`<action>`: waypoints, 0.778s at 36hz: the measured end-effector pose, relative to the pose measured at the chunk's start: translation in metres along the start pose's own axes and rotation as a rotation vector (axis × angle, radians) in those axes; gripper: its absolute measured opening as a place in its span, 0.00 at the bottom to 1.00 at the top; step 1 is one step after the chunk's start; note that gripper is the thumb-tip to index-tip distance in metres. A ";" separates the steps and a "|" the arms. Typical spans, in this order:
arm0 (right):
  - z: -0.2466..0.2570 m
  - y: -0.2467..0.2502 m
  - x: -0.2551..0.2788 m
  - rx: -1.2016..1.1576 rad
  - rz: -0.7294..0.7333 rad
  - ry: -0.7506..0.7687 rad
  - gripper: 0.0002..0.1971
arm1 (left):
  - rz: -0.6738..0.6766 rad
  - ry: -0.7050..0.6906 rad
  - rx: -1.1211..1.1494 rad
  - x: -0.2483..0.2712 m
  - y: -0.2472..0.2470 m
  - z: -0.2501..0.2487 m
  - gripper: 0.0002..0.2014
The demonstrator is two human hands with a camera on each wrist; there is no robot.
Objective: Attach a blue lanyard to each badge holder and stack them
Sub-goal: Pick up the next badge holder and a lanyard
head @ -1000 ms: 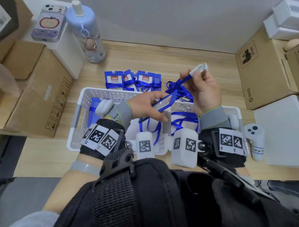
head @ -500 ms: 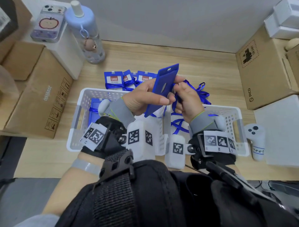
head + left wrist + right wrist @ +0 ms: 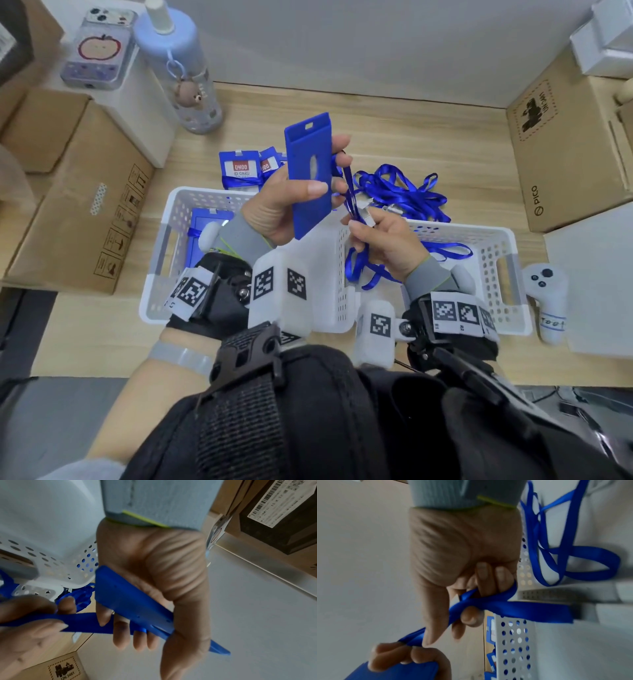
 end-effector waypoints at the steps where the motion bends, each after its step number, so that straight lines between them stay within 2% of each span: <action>1: 0.003 0.003 -0.001 0.054 -0.040 0.025 0.02 | -0.013 0.005 0.000 0.000 0.001 0.001 0.40; 5: 0.025 0.024 -0.010 0.204 -0.214 0.148 0.11 | -0.087 0.045 -0.083 -0.004 0.009 0.004 0.37; 7: 0.036 0.037 -0.017 0.253 -0.285 0.208 0.11 | -0.123 0.081 -0.148 -0.005 0.012 0.007 0.32; 10: 0.045 0.057 -0.029 0.430 -0.360 0.232 0.06 | -0.161 0.136 -0.201 -0.008 0.013 0.013 0.30; 13: 0.046 0.079 -0.041 0.696 -0.438 0.187 0.07 | -0.204 0.191 -0.227 -0.012 0.013 0.017 0.31; 15: 0.046 0.090 -0.046 0.833 -0.468 0.148 0.04 | -0.210 0.213 -0.233 -0.013 0.014 0.020 0.31; 18: 0.039 0.103 -0.054 0.985 -0.481 0.072 0.08 | -0.217 0.241 -0.265 -0.014 0.018 0.023 0.30; 24: 0.015 0.118 -0.060 1.106 -0.431 -0.070 0.05 | -0.235 0.271 -0.282 -0.014 0.022 0.028 0.29; 28: 0.003 0.121 -0.058 1.102 -0.450 -0.140 0.14 | -0.243 0.277 -0.285 -0.014 0.023 0.029 0.29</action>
Point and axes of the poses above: each hand's wrist, its own x-axis away from the middle knuckle, its own y-axis out of the back of the hand, z = x × y, the point moved 5 cm from there along -x, towards the middle knuckle, and after that the axes turned 6 degrees about -x, right-handed, at the moved point
